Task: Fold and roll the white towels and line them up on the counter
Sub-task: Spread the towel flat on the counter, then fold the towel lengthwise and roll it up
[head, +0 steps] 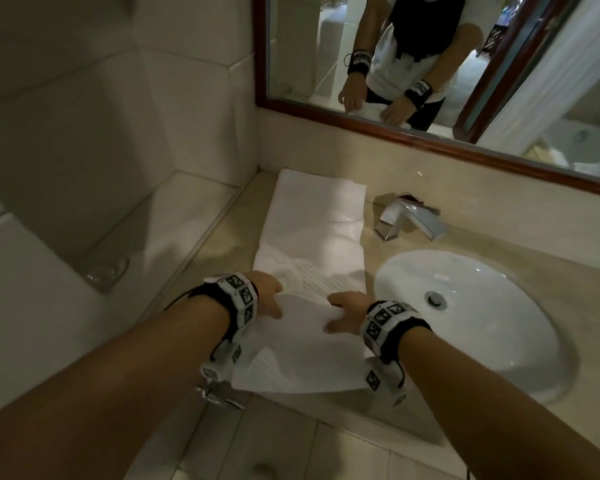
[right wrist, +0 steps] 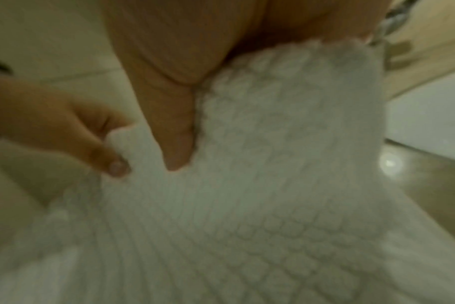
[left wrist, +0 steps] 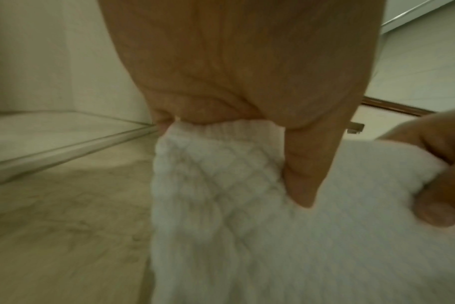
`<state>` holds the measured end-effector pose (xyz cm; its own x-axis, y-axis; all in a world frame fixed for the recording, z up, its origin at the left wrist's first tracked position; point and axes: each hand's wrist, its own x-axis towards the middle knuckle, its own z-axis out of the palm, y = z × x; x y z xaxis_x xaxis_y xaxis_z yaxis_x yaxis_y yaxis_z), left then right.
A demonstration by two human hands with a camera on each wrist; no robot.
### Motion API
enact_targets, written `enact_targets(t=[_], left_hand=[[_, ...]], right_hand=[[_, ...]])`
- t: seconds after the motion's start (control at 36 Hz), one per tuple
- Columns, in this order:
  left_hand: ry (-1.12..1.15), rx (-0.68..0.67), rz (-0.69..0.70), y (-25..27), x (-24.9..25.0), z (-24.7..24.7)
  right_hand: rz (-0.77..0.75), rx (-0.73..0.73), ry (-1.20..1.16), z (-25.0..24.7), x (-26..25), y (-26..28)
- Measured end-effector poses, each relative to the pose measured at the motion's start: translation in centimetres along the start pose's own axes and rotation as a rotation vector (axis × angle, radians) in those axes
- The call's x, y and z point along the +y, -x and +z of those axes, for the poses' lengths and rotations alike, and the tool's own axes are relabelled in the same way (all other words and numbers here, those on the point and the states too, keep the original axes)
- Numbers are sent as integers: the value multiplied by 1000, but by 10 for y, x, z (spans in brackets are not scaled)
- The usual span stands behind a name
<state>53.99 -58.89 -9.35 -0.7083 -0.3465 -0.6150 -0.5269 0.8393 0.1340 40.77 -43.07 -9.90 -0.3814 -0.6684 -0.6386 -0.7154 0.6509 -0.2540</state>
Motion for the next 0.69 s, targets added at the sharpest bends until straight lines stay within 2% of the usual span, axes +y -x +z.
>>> enact_targets(t=[0.14, 0.19, 0.33, 0.39, 0.5, 0.61, 0.69], left_hand=[[112, -206, -35, 33, 9, -4], [40, -236, -56, 44, 16, -2], [-173, -170, -42, 61, 35, 4], [-173, -108, -65, 69, 45, 5], [-170, -22, -49, 71, 57, 10], [-249, -42, -41, 75, 64, 7], [-175, -55, 17, 78, 67, 6]], right_hand=[[-18, 9, -261, -3, 6, 45], [-20, 20, -294, 3, 10, 62], [73, 2, -221, 6, 9, 91], [89, -5, -174, 4, 9, 98], [7, 39, -24, -7, 9, 98], [-59, 87, 201, -14, -3, 97], [-126, 144, 235, -14, -15, 96]])
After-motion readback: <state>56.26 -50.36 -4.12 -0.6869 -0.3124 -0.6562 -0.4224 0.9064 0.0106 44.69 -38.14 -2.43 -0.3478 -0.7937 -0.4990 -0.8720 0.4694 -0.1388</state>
